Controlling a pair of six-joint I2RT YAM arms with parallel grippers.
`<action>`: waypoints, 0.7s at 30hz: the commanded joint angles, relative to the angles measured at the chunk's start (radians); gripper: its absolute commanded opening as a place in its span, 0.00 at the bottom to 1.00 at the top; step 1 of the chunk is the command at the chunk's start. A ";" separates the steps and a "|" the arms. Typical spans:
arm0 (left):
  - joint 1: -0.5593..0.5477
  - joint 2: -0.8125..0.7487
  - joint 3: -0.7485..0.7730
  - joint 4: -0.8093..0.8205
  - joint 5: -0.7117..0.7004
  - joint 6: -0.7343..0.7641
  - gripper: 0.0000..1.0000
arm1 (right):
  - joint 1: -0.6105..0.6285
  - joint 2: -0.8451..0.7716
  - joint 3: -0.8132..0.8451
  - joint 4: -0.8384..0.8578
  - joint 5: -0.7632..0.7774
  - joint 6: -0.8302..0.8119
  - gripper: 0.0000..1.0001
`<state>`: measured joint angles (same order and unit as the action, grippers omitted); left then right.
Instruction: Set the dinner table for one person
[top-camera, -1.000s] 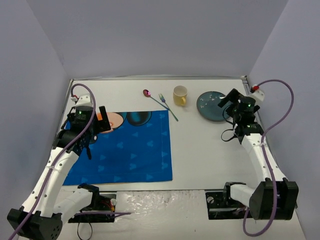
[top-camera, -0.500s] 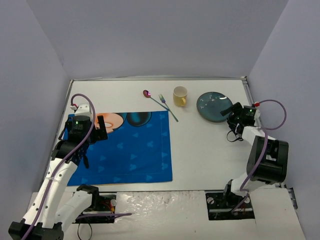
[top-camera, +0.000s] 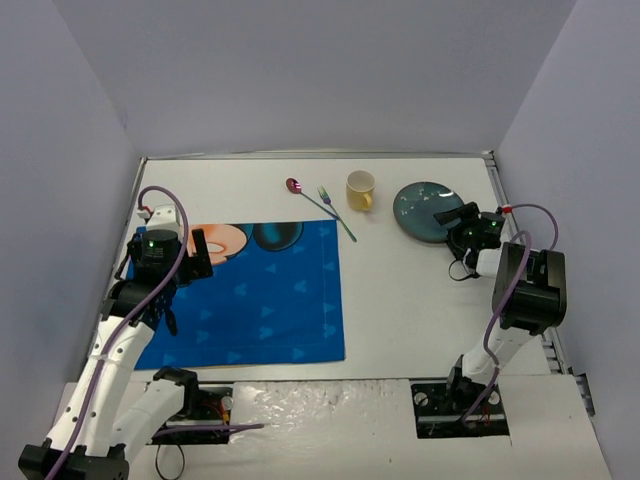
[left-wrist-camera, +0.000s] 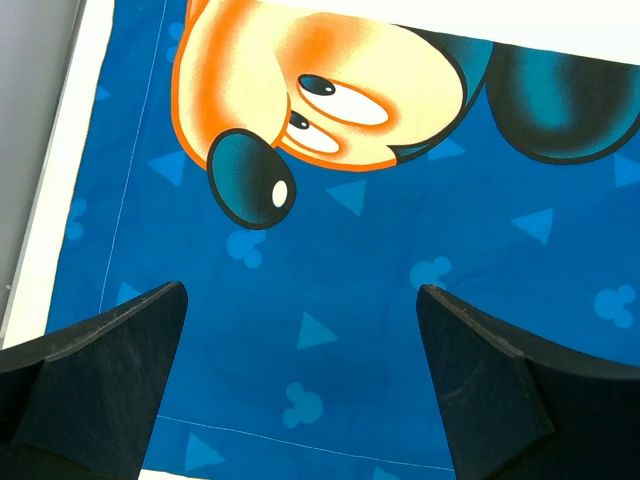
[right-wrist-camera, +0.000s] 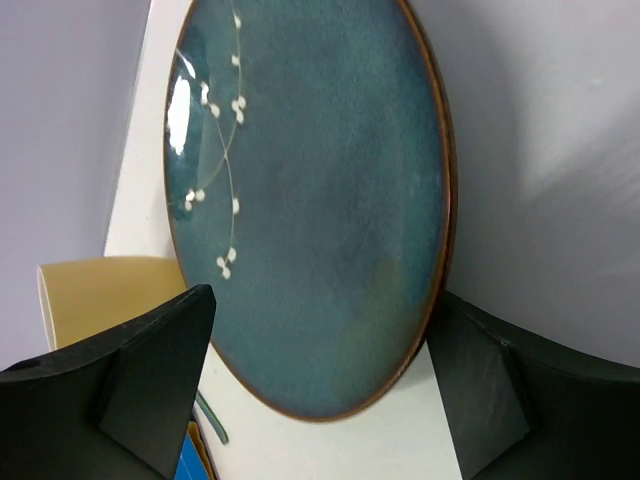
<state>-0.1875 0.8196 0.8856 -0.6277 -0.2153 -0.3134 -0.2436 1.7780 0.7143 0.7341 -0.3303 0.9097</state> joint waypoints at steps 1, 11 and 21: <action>0.010 -0.008 0.012 0.045 -0.016 0.019 0.97 | -0.010 0.067 -0.013 0.099 0.017 0.070 0.75; 0.015 -0.004 0.002 0.064 0.000 0.022 0.97 | -0.047 0.082 -0.081 0.201 0.042 0.128 0.08; 0.017 -0.010 -0.007 0.088 0.016 0.023 0.97 | -0.103 -0.144 -0.107 0.262 -0.053 0.182 0.00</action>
<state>-0.1799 0.8173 0.8656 -0.6122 -0.2061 -0.3021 -0.3244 1.8245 0.5954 0.9298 -0.3517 1.0813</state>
